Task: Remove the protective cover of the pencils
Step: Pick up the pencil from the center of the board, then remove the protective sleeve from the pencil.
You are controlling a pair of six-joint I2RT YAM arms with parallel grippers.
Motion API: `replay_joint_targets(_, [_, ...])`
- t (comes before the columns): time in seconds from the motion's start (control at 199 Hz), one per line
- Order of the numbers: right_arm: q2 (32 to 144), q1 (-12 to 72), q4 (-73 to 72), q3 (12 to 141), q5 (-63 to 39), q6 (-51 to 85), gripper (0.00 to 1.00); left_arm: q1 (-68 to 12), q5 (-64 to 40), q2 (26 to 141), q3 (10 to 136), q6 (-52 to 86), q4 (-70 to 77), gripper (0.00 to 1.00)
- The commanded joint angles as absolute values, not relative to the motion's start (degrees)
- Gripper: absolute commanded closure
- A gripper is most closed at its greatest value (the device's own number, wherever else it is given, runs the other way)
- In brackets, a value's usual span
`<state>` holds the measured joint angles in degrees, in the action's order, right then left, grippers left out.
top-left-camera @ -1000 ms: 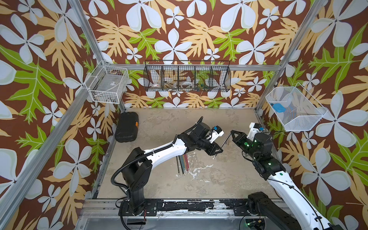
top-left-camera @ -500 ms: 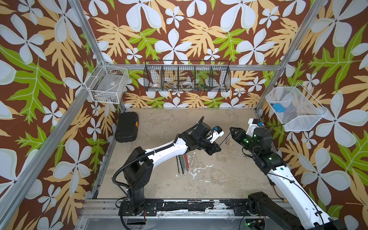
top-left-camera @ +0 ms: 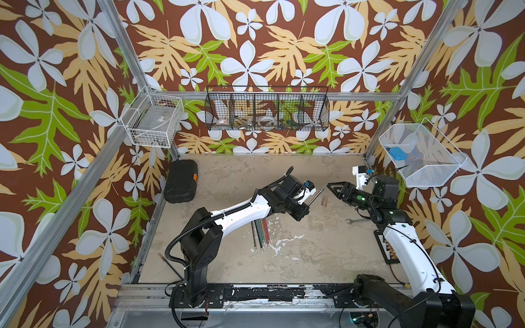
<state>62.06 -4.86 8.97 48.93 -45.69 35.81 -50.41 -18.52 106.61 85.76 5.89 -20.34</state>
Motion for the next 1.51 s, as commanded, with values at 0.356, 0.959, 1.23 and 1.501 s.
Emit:
replay_joint_targets(0.356, [66.23, -4.97, 1.86, 46.69, -49.58, 40.17, 0.65, -50.78, -20.43, 106.7, 85.87, 5.45, -20.3, 1.0])
replay_joint_targets(0.959, [68.19, -4.83, -3.82, 44.48, -51.08, 44.84, 0.96, -50.88, -20.7, 106.94, 85.91, 5.36, -20.31, 1.0])
replay_joint_targets(1.23, [67.57, -5.39, -4.04, 45.2, -47.16, 45.52, 1.0, -50.86, -20.65, 106.45, 85.78, 5.36, -20.35, 1.0])
replay_joint_targets(1.501, [70.33, -10.17, -5.1, 48.66, -45.94, 45.79, 1.0, -50.93, -20.65, 105.74, 85.69, 5.45, -20.32, 1.0])
